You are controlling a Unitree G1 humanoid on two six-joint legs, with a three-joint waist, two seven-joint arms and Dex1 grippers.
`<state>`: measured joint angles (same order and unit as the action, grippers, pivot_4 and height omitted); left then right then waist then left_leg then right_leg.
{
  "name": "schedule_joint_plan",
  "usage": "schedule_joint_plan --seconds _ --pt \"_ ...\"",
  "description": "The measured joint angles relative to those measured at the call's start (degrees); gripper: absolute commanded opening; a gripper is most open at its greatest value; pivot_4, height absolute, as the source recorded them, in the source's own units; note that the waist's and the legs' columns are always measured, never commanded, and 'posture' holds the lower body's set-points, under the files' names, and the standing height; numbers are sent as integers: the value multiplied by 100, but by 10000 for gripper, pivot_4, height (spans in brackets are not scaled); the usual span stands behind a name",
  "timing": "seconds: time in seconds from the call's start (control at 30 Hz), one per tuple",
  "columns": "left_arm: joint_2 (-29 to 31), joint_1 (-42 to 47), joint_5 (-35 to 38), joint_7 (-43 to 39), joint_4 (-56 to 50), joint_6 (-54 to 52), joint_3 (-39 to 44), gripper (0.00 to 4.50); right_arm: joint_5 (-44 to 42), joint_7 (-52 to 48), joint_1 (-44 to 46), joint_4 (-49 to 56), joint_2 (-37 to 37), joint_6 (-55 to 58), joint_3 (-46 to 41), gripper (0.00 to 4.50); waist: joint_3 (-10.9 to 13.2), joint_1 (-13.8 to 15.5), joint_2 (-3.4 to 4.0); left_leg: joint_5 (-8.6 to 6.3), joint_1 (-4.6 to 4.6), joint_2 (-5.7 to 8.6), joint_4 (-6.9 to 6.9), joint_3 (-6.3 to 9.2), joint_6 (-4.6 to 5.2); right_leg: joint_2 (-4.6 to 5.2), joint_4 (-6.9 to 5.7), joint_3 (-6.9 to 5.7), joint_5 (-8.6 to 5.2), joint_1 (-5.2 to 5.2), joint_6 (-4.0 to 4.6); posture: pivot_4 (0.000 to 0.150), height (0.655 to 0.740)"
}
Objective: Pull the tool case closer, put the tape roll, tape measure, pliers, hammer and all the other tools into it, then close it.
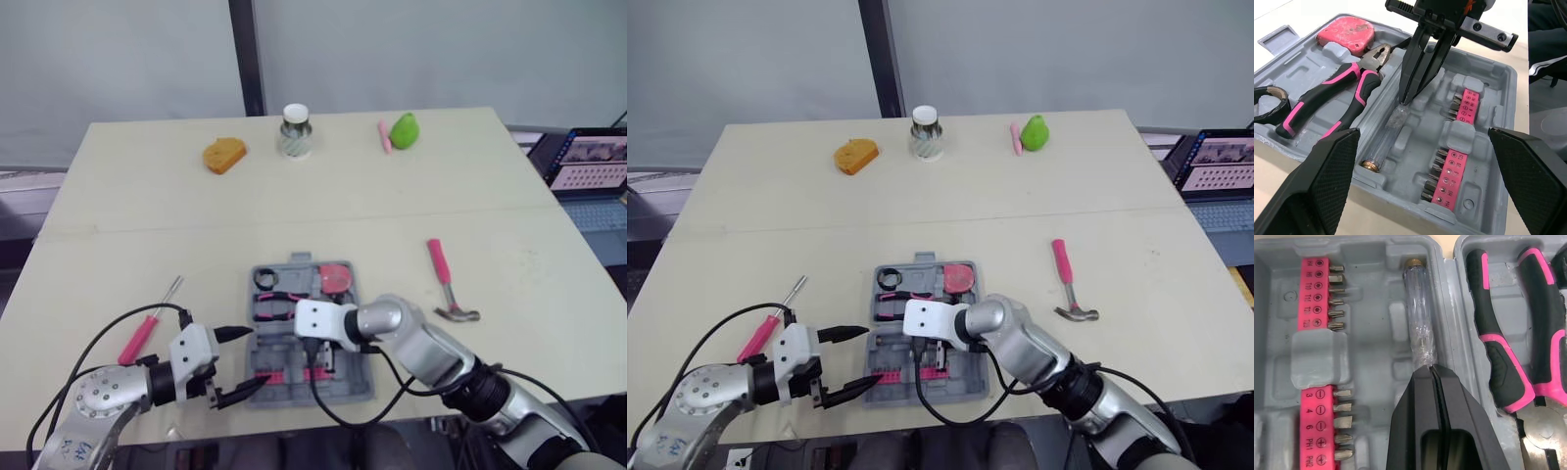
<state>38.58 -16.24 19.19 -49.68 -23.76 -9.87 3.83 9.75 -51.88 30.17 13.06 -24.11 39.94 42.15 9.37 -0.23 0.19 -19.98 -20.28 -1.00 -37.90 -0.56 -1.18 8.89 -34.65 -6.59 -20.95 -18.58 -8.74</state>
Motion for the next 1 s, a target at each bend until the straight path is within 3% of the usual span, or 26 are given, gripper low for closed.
schedule_joint_plan --seconds 0.3,0.5,0.67,0.8,0.93,1.0 --pt "0 1 1 8 0 -8 0 45000 41 -2 -21 -89 42 -134 -7 201 -35 -3 -2 -3 6 -7 1 -1 -5 -8 1 4 -1 5 3 1500 7400" --pt "0 28 167 8 1 -186 77 45000 -1102 -175 -478 -149 332 -84 -1137 201 13 0 11 -7 -13 -17 0 -5 -12 -20 4 9 -3 -13 5 1500 7400" --pt "22 234 616 147 -3 -714 529 45000 -2644 -478 -439 343 189 230 -2941 201 55 33 2 -7 -28 -19 -9 4 -12 -22 2 9 -2 -21 5 1500 7400" --pt "208 357 998 378 232 -1219 1493 45000 -3621 -865 -1084 443 -944 504 -4717 201 68 165 -19 -14 -37 -13 -14 13 -2 -21 5 10 -2 -17 5 1500 7400" --pt "388 213 1000 523 1149 -1299 2666 45000 -3813 -1042 -2188 -548 -1822 239 -6138 201 77 145 -24 -14 -35 -14 -4 -17 -1 -22 21 12 -2 -21 5 1500 7400" --pt "392 56 963 603 1563 -1197 3172 45000 -3751 -1032 -2567 -1306 -2080 -91 -6687 5356 80 105 -28 -14 -30 -16 -5 -27 -1 -22 22 16 -2 -21 4 1500 7400"
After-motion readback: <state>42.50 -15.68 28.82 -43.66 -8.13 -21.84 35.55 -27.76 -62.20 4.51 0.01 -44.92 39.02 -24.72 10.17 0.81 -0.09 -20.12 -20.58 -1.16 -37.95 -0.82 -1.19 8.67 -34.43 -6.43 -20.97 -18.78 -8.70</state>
